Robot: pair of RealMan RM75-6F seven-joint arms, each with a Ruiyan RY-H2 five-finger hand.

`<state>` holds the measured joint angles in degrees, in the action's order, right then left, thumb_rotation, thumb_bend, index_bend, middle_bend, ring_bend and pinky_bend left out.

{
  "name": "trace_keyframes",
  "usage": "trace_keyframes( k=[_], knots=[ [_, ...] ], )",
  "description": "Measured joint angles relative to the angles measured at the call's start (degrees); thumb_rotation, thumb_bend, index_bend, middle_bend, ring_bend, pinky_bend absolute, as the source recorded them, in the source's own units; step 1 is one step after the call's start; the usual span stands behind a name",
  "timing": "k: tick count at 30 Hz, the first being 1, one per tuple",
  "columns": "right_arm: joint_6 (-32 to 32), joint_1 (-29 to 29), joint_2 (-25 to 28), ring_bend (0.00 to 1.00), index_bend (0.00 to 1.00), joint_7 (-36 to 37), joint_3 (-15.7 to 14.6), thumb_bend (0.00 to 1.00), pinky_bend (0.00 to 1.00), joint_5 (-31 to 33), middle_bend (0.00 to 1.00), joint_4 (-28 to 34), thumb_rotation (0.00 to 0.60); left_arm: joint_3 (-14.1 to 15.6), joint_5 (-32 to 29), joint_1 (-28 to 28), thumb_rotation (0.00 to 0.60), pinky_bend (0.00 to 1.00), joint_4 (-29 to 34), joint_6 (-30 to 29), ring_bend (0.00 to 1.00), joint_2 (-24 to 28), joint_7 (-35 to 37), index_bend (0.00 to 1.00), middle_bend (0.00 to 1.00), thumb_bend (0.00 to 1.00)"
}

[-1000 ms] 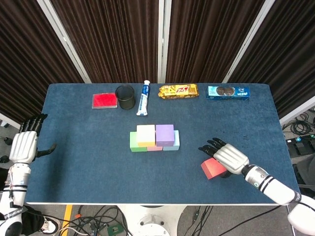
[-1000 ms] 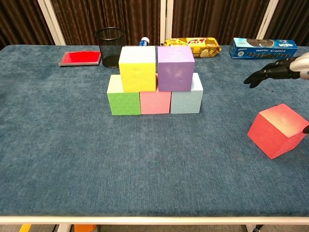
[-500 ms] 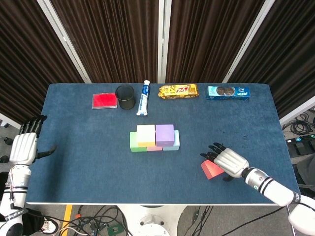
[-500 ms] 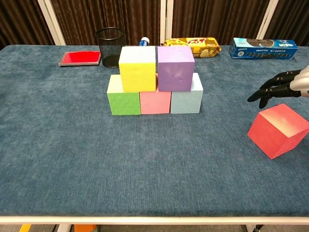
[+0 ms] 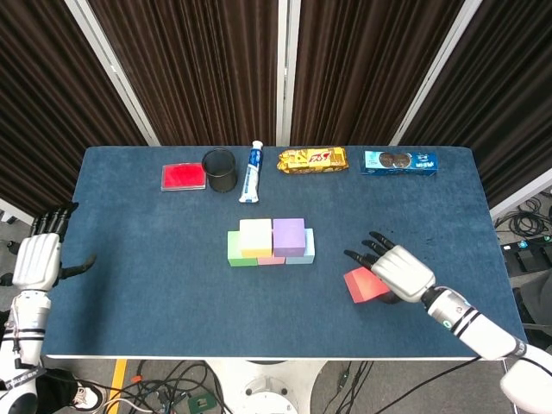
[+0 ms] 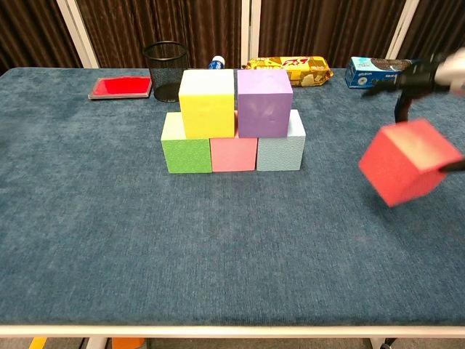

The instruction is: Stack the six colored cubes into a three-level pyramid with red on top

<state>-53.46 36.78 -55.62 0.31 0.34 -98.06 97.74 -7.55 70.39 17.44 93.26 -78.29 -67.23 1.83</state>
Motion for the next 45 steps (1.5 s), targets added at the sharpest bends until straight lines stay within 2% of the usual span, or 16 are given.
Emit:
trace_keyframes(
  k=[5,10,15,20,24,30,36,45],
  knots=[
    [0.82,1.53,8.09,0.12,0.00,1.09,4.03,0.17,0.00,6.35,0.62,9.56,0.600,-0.36,0.50,-0.83,0.600,0.05,0.76,-0.36,0.00,1.14,1.01,0.08,0.05,0.22],
    [7.38,6.95,16.31,0.13,0.00,0.67,9.73,0.16,0.00,19.93,0.64,17.40,0.600,-0.76,0.54,-1.66,0.600,0.05,1.11,-0.03,0.00,2.42,2.93,0.08,0.05,0.22],
    [13.05,15.59,18.70,0.15,0.00,-4.89,12.89,0.16,0.00,37.11,0.66,20.34,0.600,-0.35,0.57,-2.30,0.600,0.05,1.41,1.40,0.00,3.75,3.93,0.08,0.05,0.22],
    [13.73,26.20,15.61,0.16,0.00,-15.74,12.21,0.16,0.00,55.43,0.65,21.06,0.600,0.33,2.23,-3.03,0.600,0.05,1.28,1.83,0.00,4.39,6.84,0.08,0.05,0.19],
    [12.12,36.37,10.57,0.17,0.00,-24.83,10.51,0.16,0.00,70.87,0.65,20.67,0.600,1.03,4.16,-4.06,0.600,0.05,0.26,1.55,0.00,4.47,9.56,0.08,0.05,0.15],
    [9.28,50.04,2.60,0.17,0.00,-35.33,7.60,0.16,0.00,89.09,0.65,18.08,0.600,1.32,5.56,-4.95,0.600,0.05,-0.58,0.81,0.00,4.50,10.94,0.08,0.05,0.15],
    [6.99,57.84,-3.84,0.18,0.00,-42.06,4.99,0.16,0.00,99.65,0.65,14.20,0.600,1.31,6.74,-5.37,0.600,0.05,-1.54,0.29,0.00,4.25,12.44,0.08,0.05,0.15],
    [5.64,61.55,-7.12,0.18,0.00,-45.51,4.44,0.16,0.00,105.76,0.65,10.49,0.600,1.54,9.36,-5.98,0.600,0.05,-4.34,-1.37,0.00,2.82,13.76,0.08,0.05,0.15]
  ],
)
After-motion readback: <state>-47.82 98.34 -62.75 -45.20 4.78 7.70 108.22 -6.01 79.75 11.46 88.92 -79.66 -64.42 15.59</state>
